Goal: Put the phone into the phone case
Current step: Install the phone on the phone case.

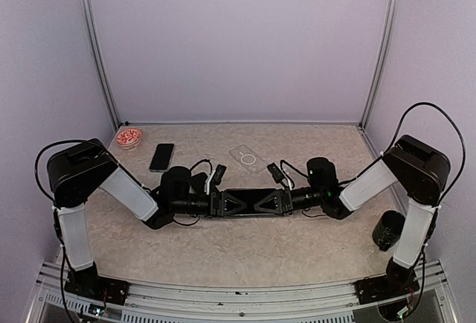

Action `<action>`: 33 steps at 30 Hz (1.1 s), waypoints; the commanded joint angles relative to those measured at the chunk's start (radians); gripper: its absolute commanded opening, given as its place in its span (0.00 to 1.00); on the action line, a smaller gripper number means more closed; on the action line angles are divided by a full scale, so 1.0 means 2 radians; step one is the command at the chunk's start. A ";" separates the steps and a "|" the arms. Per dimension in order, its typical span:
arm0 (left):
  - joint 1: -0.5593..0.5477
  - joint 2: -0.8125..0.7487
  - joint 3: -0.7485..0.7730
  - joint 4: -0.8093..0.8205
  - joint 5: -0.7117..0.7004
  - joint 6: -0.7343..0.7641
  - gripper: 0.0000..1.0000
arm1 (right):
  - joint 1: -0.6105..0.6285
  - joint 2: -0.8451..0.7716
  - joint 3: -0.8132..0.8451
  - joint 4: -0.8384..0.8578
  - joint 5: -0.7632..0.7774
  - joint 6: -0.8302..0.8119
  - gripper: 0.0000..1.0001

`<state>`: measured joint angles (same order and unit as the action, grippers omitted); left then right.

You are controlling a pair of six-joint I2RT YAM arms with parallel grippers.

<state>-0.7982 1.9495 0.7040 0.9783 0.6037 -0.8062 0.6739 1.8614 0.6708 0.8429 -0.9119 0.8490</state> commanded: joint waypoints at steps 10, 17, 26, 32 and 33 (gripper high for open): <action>-0.007 0.008 0.016 0.081 0.040 -0.005 0.39 | 0.013 -0.010 0.009 -0.026 0.002 -0.017 0.05; -0.007 0.012 0.010 0.093 0.043 -0.010 0.33 | 0.013 -0.010 0.011 -0.035 0.005 -0.022 0.18; -0.008 0.020 0.006 0.118 0.048 -0.024 0.26 | 0.013 -0.010 0.010 -0.037 0.005 -0.025 0.23; -0.008 0.020 0.006 0.119 0.050 -0.026 0.15 | 0.012 -0.012 0.009 -0.043 0.006 -0.030 0.25; -0.008 0.019 0.006 0.118 0.050 -0.026 0.14 | 0.013 -0.013 0.009 -0.043 0.006 -0.031 0.25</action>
<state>-0.7982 1.9930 0.7029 1.1053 0.6739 -0.8619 0.6796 1.8557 0.6735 0.7746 -0.9134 0.8013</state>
